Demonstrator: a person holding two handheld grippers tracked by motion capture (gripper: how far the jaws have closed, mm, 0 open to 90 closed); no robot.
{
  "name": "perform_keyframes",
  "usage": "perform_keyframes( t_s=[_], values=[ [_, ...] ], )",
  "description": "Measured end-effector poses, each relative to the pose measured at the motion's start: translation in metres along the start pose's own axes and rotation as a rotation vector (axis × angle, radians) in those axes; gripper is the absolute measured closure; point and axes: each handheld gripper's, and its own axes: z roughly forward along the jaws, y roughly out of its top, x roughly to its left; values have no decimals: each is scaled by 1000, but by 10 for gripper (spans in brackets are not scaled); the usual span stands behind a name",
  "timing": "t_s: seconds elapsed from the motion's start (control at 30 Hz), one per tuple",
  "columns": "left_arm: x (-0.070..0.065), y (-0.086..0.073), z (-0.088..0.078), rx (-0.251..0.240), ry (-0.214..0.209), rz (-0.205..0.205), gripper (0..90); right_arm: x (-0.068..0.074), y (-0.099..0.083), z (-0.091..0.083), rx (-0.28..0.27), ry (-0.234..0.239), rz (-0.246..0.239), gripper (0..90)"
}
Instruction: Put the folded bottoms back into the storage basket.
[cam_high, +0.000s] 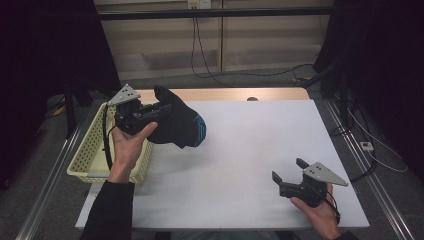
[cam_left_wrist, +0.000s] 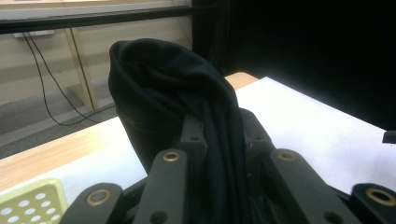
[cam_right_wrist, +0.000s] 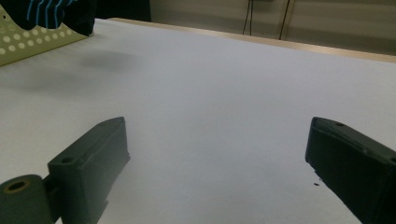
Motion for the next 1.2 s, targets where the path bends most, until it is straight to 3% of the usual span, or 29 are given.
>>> perform_keyframes(
  t_s=[0.67,1.2],
  values=[
    [-4,9,-25,-28,38,28,761,0,0,-1,-1,1,-3,57],
    [3,14,-48,-57,87,35,761,0,0,-1,-1,0,-3,57]
  ],
)
